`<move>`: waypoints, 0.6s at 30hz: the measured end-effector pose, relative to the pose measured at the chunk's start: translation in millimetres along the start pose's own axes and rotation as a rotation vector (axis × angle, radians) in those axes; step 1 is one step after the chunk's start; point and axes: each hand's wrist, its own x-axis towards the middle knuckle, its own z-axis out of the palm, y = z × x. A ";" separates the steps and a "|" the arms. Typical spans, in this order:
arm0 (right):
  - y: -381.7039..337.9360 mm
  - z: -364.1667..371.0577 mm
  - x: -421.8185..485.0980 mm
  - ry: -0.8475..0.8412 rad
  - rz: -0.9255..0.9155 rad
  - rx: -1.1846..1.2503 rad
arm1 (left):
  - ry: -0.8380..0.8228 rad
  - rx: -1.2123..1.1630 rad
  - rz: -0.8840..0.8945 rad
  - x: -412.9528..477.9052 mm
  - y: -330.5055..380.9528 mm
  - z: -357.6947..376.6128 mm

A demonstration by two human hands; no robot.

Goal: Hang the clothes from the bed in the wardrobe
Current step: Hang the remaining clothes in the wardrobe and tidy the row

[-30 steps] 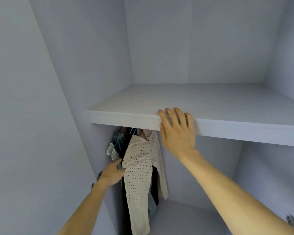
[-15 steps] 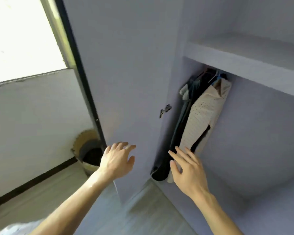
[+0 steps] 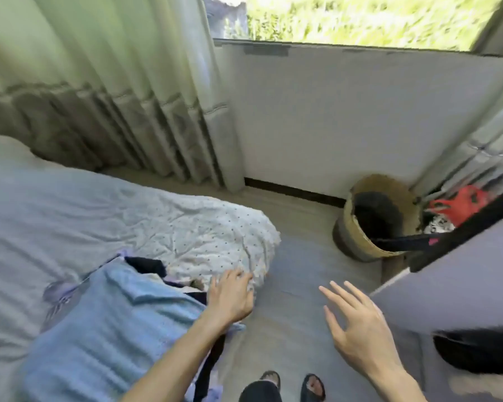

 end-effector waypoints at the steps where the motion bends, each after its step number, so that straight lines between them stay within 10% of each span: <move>1: -8.4 4.1 7.4 -0.039 -0.054 -0.009 | 0.004 -0.030 -0.080 -9.1 -19.8 2.9; 18: -125.1 80.2 35.1 -0.478 -0.865 -0.140 | 0.046 -0.524 -0.919 -209.0 -118.5 105.4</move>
